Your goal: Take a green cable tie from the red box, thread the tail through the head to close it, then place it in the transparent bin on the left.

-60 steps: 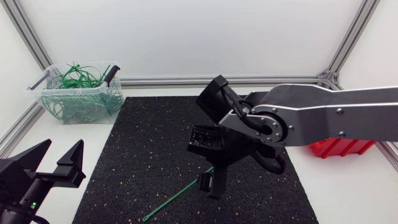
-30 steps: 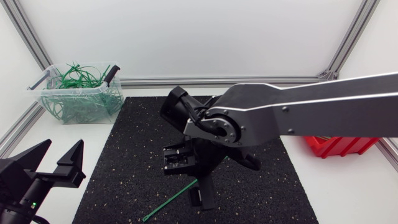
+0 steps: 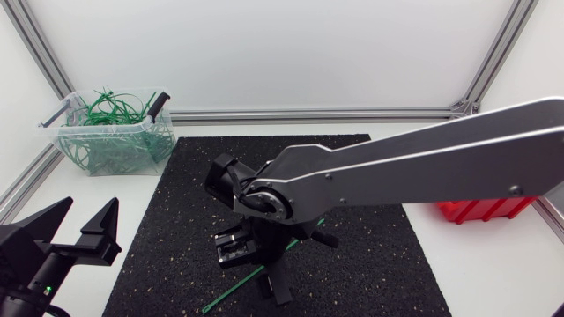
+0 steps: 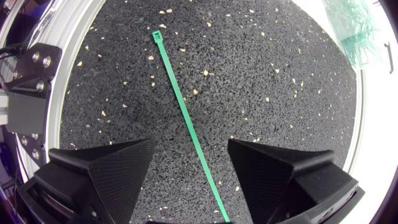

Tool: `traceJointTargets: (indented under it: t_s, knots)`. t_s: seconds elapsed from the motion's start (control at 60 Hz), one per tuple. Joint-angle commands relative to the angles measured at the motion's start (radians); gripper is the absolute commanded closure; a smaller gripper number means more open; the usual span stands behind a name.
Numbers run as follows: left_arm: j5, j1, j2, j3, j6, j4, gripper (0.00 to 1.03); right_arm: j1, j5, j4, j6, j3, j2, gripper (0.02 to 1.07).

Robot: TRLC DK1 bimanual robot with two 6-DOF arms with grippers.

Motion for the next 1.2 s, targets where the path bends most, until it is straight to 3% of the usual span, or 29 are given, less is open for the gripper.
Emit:
traceJointTargets:
  t_s: [0.0,0.267,0.417,0.883,0.983,1.183]
  knots:
    - [0.002,-0.008,0.013,-0.038,-0.014,-0.028,0.03,0.020,0.004,0.002,-0.027,0.026,0.037,0.25]
    - [0.002,-0.006,0.018,-0.038,-0.014,-0.028,0.03,0.061,-0.004,0.022,-0.018,0.058,0.086,0.32]
    - [0.002,-0.005,0.018,-0.038,-0.014,-0.028,0.03,0.077,-0.024,0.036,-0.011,0.065,0.089,0.45]
    - [0.002,-0.003,0.018,-0.038,-0.014,-0.028,0.03,0.124,-0.061,0.091,0.015,0.084,0.146,0.50]
    - [0.002,-0.003,0.018,-0.038,-0.014,-0.028,0.03,0.123,-0.078,0.099,0.017,0.085,0.147,0.63]
    - [0.002,-0.003,0.018,-0.038,-0.014,-0.028,0.03,0.117,-0.095,0.094,0.015,0.067,0.142,0.74]
